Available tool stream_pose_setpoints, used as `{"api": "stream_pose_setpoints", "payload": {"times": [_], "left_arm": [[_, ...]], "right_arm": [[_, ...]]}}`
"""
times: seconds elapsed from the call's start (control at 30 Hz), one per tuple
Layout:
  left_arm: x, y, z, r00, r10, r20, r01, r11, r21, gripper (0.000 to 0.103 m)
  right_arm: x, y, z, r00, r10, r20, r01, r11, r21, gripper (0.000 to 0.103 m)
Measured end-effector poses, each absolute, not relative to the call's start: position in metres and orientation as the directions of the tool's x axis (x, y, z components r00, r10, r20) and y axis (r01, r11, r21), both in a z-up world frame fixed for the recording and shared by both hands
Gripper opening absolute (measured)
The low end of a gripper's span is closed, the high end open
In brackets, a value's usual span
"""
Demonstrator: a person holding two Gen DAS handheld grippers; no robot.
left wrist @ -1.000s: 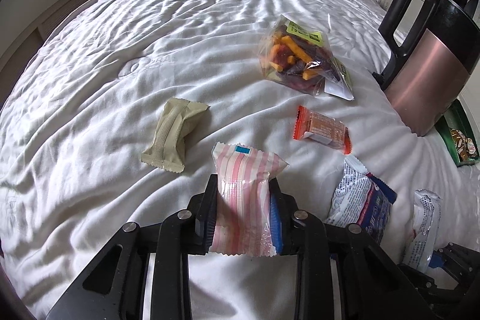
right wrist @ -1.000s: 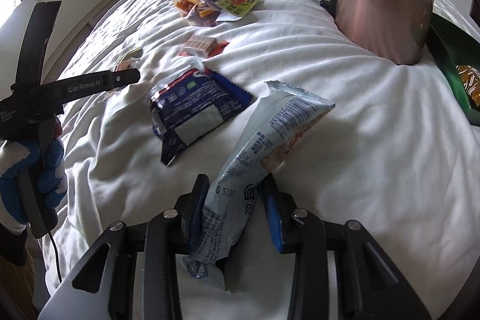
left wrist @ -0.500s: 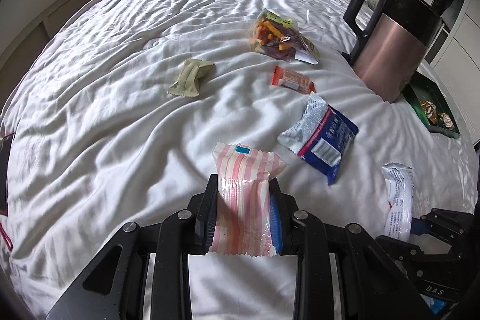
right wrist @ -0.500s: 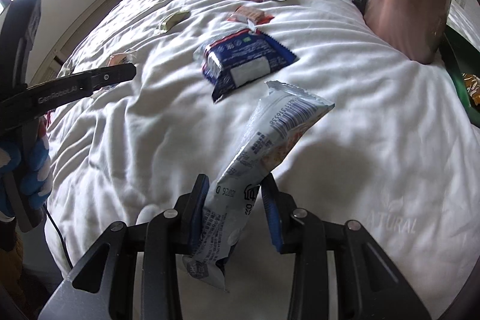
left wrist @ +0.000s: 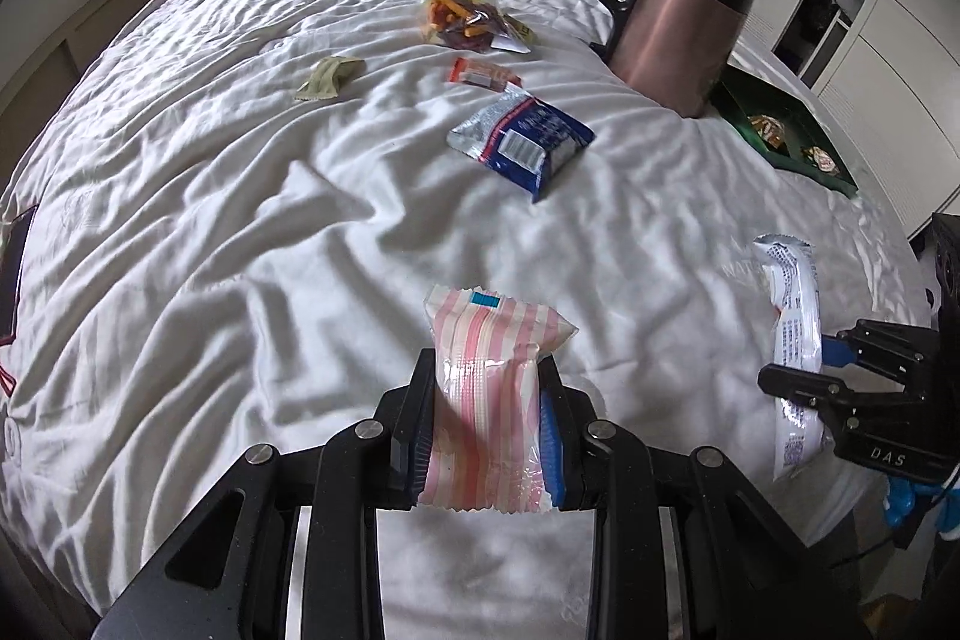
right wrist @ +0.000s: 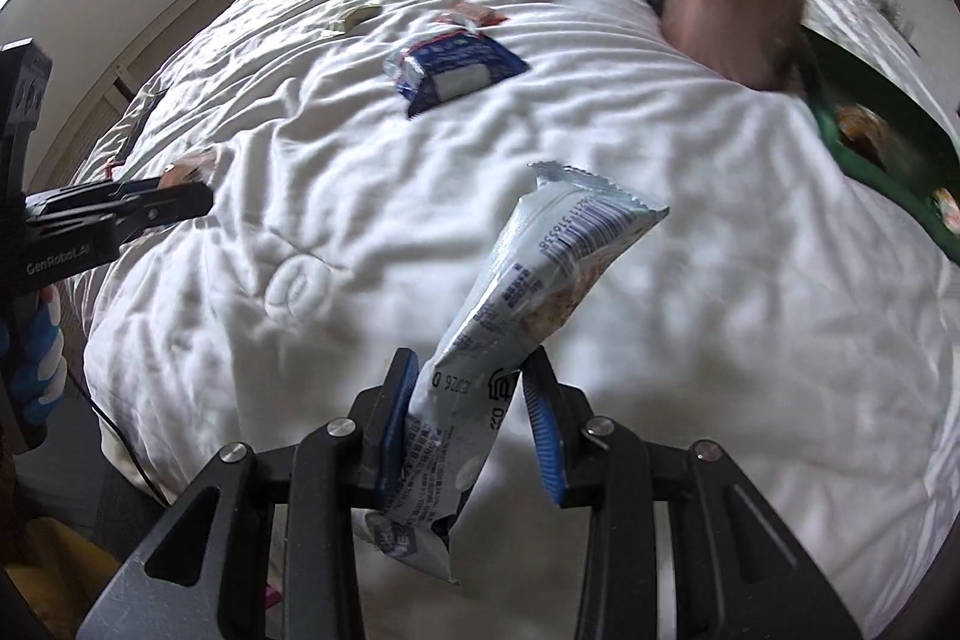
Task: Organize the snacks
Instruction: 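Lift both held packets off the bed with both tools, then carry both packets over the green tray with both tools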
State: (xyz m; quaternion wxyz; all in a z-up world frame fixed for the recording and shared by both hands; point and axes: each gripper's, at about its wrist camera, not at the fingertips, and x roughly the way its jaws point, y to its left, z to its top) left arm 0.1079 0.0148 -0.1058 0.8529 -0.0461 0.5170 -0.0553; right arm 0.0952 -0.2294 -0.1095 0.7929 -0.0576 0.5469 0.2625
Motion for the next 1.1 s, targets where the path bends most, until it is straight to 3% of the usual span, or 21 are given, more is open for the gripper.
{"api": "stream_pose_setpoints", "payload": {"times": [0.5, 1.1], "left_arm": [[0.09, -0.084, -0.073, 0.461, -0.227, -0.858, 0.23, 0.964, -0.131, 0.025], [0.18, -0.234, -0.022, 0.471, -0.343, -0.813, 0.445, 0.888, -0.117, 0.025]], "right_arm": [[0.065, -0.405, -0.09, 0.43, 0.193, -0.882, -0.158, 0.978, 0.137, 0.059], [0.136, -0.53, -0.029, 0.592, 0.017, -0.806, 0.05, 0.997, 0.057, 0.059]]}}
